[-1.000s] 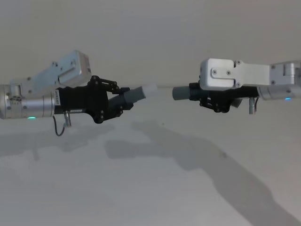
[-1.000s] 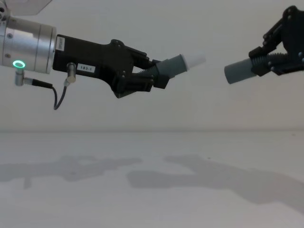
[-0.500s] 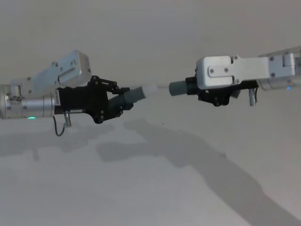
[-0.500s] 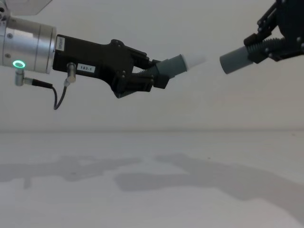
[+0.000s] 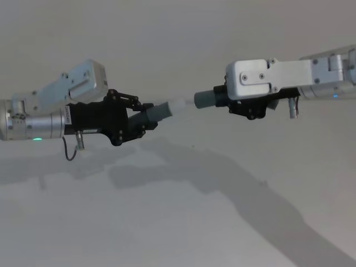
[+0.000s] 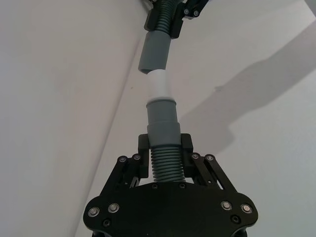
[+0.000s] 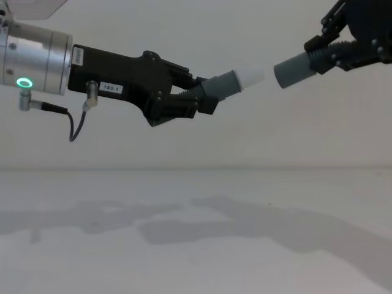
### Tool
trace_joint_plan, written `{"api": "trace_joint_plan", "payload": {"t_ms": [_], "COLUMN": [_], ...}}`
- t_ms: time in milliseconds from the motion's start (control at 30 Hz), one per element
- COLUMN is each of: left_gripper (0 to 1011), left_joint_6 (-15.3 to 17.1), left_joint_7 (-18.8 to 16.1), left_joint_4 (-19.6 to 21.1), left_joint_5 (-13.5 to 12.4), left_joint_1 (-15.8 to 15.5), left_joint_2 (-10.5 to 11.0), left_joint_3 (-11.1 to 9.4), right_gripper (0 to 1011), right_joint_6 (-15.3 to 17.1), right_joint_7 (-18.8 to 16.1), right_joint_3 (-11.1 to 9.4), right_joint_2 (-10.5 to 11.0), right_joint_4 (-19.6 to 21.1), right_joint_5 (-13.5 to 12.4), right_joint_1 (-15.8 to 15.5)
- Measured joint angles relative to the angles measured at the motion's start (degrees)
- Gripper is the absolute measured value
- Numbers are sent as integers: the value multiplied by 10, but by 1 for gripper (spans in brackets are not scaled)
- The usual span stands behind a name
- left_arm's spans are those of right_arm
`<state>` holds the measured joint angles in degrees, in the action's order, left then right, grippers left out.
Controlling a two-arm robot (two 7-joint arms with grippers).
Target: Use both hands to pick up one end of the pipe from the table, align the ends, and insert them.
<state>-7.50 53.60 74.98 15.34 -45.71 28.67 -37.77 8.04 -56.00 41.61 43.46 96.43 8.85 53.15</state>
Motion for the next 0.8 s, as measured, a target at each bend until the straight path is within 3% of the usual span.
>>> {"api": "trace_joint_plan", "payload": {"t_ms": [800], "left_gripper": [336], "left_joint_6": [0], "left_joint_7": [0], "left_joint_4": [0], "left_joint_5": [0], "left_joint_1": [0], "left_joint_2": [0], "left_joint_3": [0], "right_gripper": [225], "right_joint_6": [-8], "right_joint_7": [-17], "right_joint_3": [14], "right_joint_2": [-9], "right_joint_4": [-15], "right_joint_5": [-17], "right_joint_1": [25]}}
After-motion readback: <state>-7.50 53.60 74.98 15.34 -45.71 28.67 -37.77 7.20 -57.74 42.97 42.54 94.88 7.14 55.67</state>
